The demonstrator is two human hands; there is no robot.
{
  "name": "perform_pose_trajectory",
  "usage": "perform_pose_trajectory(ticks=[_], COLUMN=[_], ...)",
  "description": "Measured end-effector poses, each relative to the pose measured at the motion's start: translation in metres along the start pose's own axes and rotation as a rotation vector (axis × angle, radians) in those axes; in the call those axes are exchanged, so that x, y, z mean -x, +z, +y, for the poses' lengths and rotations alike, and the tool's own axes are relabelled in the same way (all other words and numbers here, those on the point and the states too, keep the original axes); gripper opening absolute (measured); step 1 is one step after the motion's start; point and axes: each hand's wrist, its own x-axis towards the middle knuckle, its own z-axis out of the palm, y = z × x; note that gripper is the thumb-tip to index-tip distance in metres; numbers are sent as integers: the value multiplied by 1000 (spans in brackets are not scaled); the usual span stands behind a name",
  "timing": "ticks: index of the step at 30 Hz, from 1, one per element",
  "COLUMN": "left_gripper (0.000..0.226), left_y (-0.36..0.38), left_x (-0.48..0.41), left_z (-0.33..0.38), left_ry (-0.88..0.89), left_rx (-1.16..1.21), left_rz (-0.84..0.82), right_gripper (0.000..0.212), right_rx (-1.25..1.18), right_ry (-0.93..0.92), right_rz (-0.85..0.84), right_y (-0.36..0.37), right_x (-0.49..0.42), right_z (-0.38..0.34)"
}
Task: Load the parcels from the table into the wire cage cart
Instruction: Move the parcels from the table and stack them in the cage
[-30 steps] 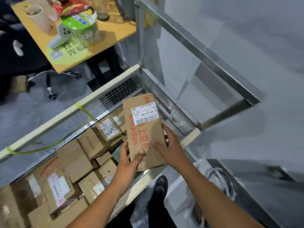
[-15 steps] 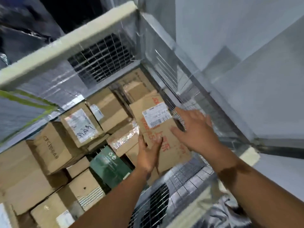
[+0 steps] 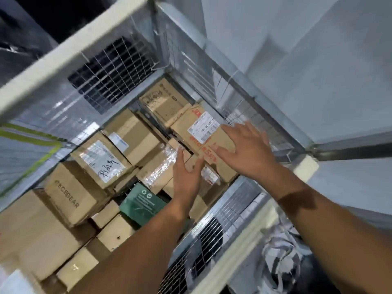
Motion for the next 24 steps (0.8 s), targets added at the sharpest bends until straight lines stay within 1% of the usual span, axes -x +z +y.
perform_pose_trajectory(ticks=[2,3,5,7,10,12,14,15,18,20,22,24], left_gripper=[80,78,77,76,72,68,64,63,69,73,75,77], left_y=[-30,-42,-64,-77,-81,-74,-57,-48,-15,8,31,51], left_x=[25,39,73,113,178,227,275,299,365,411,463,515], left_z=[21,33,59,89,125,140,149,155,162,159,153,138], left_ry=[63,94,170,267,433,512,582,591,662,771,832,882], left_rx=[-153,-230,-367,-429,-507,-539,-534,-528,-489,-535,-604,-636], left_rz=[-25,-39,-88,-142,-232,-308,-408,-455,-562,-649,-766,-866], right_gripper=[92,93,89,83,66,68,82,84,70,76,84,82], right_rx=[-117,-174,-281,-393,-484,-546,-633,-674,-738,-751,-765,-796], right_ry=[9,25,83,172,313,424,537,581,697,774,830,898], right_rz=[58,101,174,238,339,393,490,547,715,808,886,955], right_y=[-17,-25,-36,-44,-49,-43,-31,-29,-27,-19,-9,5], right_x=[35,58,110,167,252,314,374,403,490,551,612,674], right_z=[-6,-7,-8,-7,-3,7,27,38,71,88,99,103])
